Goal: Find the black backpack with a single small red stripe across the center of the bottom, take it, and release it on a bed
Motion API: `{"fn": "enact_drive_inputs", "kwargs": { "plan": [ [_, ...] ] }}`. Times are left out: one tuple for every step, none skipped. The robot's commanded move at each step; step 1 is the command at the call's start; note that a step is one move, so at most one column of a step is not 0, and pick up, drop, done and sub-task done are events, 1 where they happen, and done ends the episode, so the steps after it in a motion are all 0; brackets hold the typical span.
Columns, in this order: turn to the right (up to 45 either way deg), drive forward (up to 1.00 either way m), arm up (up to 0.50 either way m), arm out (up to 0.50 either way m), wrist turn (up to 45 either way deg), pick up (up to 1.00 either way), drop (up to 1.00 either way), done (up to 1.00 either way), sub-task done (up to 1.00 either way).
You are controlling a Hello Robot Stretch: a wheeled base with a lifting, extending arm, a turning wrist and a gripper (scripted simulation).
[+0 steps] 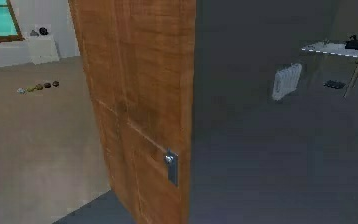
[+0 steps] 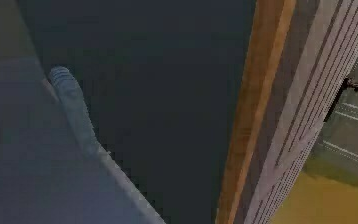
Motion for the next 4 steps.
{"fn": "enact_drive_inputs", "kwargs": {
  "plan": [
    [39.0, 0.00, 0.00, 0.00, 0.0, 0.00, 0.00, 0.00, 0.00],
    [0.0, 1.00, 0.00, 0.00, 0.0, 0.00, 0.00, 0.00, 0.00],
    [0.0, 0.20, 0.00, 0.00, 0.0, 0.00, 0.00, 0.00, 0.00],
    [15.0, 0.00, 0.00, 0.00, 0.0, 0.00, 0.00, 0.00, 0.00]
  ]
}}
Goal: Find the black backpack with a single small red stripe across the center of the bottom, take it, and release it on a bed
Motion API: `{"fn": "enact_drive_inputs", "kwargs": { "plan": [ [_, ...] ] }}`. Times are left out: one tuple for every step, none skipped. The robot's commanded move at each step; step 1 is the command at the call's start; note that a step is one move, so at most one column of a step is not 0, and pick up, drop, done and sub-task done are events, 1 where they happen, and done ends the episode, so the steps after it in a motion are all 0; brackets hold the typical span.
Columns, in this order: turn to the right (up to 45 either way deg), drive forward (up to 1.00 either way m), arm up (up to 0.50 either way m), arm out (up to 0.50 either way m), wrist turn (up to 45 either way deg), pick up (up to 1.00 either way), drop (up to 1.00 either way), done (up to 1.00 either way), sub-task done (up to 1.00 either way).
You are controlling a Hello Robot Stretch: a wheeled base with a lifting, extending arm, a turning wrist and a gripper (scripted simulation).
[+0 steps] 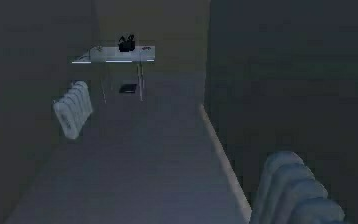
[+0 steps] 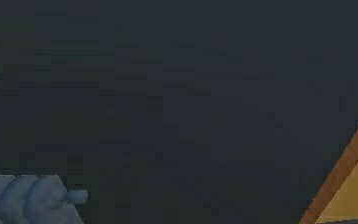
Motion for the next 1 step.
{"fn": "enact_drive_inputs", "kwargs": {
  "plan": [
    [3.0, 0.00, 0.00, 0.00, 0.0, 0.00, 0.00, 0.00, 0.00]
  ]
}}
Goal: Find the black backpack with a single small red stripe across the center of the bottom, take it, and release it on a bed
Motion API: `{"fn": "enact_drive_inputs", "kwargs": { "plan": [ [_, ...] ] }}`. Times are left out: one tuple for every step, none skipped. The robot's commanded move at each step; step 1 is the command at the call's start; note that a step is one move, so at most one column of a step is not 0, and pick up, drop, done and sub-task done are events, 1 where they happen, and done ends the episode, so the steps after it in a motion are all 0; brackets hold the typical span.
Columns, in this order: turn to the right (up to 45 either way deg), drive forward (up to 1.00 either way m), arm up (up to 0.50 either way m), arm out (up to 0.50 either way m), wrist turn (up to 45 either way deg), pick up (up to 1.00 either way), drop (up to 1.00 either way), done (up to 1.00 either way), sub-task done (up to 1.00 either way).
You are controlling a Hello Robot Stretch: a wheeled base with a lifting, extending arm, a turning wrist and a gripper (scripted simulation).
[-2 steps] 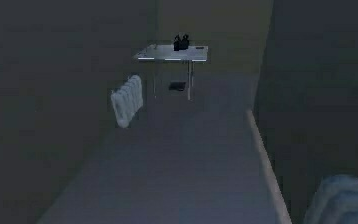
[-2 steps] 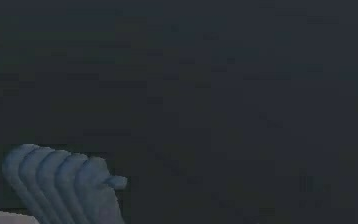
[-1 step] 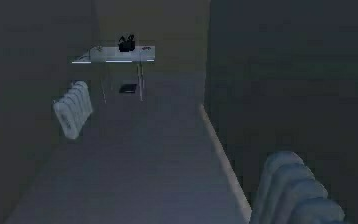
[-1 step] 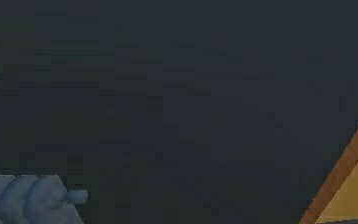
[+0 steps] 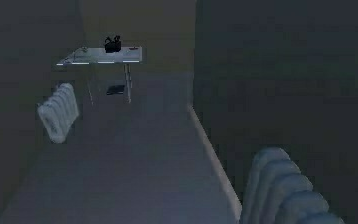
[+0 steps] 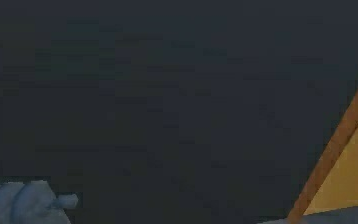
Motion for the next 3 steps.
{"fn": "enact_drive_inputs", "kwargs": {
  "plan": [
    [0.0, 0.95, 0.00, 0.00, 0.0, 0.00, 0.00, 0.00, 0.00],
    [-3.0, 0.00, 0.00, 0.00, 0.0, 0.00, 0.00, 0.00, 0.00],
    [0.0, 1.00, 0.00, 0.00, 0.0, 0.00, 0.00, 0.00, 0.00]
  ]
}}
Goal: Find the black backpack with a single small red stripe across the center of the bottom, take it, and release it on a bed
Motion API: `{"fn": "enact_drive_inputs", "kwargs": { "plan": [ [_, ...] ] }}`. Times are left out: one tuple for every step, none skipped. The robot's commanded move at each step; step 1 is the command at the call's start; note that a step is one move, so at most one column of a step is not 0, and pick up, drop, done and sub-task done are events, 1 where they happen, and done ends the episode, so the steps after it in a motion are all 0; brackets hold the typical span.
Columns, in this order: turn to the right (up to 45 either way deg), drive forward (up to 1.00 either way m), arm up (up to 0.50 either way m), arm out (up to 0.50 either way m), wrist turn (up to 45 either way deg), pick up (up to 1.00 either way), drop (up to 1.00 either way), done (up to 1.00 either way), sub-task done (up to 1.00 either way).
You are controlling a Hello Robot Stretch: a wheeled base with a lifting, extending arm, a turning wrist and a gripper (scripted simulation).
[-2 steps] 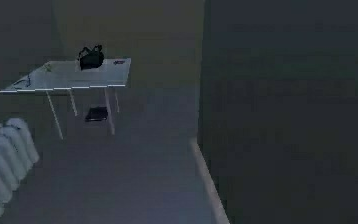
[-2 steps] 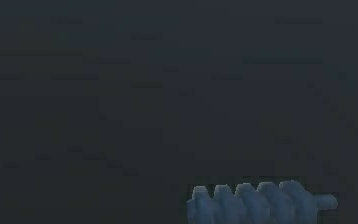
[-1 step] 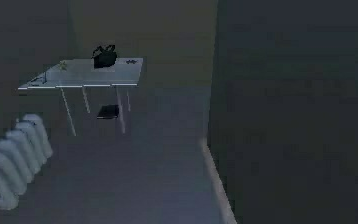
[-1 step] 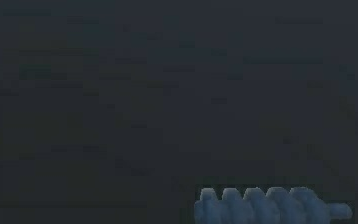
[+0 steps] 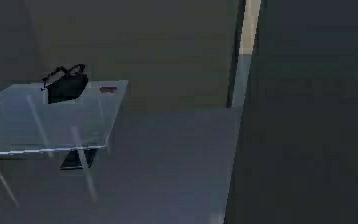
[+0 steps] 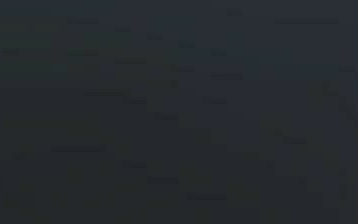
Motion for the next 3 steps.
{"fn": "enact_drive_inputs", "kwargs": {
  "plan": [
    [0.0, 0.65, 0.00, 0.00, 0.0, 0.00, 0.00, 0.00, 0.00],
    [-15.0, 0.00, 0.00, 0.00, 0.0, 0.00, 0.00, 0.00, 0.00],
    [0.0, 0.45, 0.00, 0.00, 0.0, 0.00, 0.00, 0.00, 0.00]
  ]
}}
